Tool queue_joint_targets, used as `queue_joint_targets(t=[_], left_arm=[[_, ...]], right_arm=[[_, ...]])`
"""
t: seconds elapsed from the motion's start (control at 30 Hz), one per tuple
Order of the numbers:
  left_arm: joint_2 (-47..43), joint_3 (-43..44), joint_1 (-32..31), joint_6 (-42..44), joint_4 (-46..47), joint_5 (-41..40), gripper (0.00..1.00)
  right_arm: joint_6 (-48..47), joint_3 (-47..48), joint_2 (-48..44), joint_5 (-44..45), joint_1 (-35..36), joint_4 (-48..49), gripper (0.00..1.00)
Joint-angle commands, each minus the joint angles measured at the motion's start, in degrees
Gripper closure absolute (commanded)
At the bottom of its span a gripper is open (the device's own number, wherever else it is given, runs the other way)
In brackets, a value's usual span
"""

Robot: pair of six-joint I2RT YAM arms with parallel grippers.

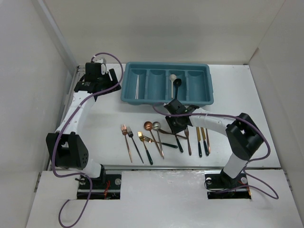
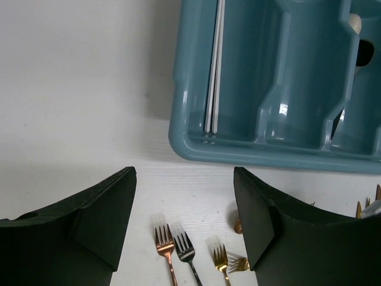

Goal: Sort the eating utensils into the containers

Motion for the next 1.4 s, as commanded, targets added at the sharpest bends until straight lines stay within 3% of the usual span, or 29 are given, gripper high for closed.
queue_joint_targets(t=[0.0,0.13,0.33,0.6,0.8,1.0,1.2,1.37], left_arm=[[-2.6,-0.6,0.2,0.3,1.5,0.9,0.37],[-2.6,-0.6,0.2,0.3,1.5,0.9,0.37],[-2.6,-0.6,0.2,0.3,1.5,0.9,0.37],[-2.6,-0.6,0.2,0.3,1.5,0.9,0.37],[-2.1,-0.6,0.2,0.3,1.5,1.4,0.37],[-2.1,-0.6,0.2,0.3,1.5,1.4,0.37],[-2.6,-0.6,0.2,0.9,1.5,1.4,0.37],[-2.6,-0.6,0.2,0.9,1.5,1.4,0.37]], right_arm=[[-0.9,0.3,-2.2,-0.1,0.1,1.1,0.64],[-0.9,-0.9,-4.6,2.3,0.1,-0.2,0.72],[-3.3,-2.0,-5.4,2.9,1.2,-3.3,0.72],[-5.2,-2.0,-3.7,4.3,1.2,-8.8,0.68],[-5.2,-2.0,-1.8,4.2,1.7,-8.1,0.66],[-8.3,1.7,3.2,5.4,2.2,-6.3,0.56],[-10.5,2.5,3.9,5.9,2.2,-5.8,0.54],[-11.6,1.8,3.9,3.6,2.2,-4.0,0.71]])
